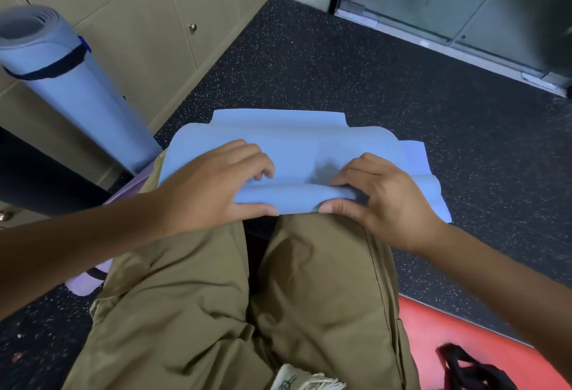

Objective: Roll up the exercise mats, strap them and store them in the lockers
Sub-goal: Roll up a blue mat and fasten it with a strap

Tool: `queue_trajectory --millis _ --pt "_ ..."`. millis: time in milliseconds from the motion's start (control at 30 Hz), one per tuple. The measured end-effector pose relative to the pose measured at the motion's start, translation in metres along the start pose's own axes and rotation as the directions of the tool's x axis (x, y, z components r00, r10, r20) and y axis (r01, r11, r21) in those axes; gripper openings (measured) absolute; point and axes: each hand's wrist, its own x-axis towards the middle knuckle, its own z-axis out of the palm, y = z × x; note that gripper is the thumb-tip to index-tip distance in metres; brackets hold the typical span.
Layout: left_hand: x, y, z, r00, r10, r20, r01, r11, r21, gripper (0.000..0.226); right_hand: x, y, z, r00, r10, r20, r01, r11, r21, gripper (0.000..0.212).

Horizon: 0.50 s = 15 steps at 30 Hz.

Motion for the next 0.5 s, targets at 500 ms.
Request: queue_trajectory --millis 500 --pt "-0.015 0.015 0.016 0.99 0.034 -0.133 0.013 0.942 0.336 0.048 0.017 0.01 0.003 0.998 -0.059 0.027 0.059 0.998 0.01 0.041"
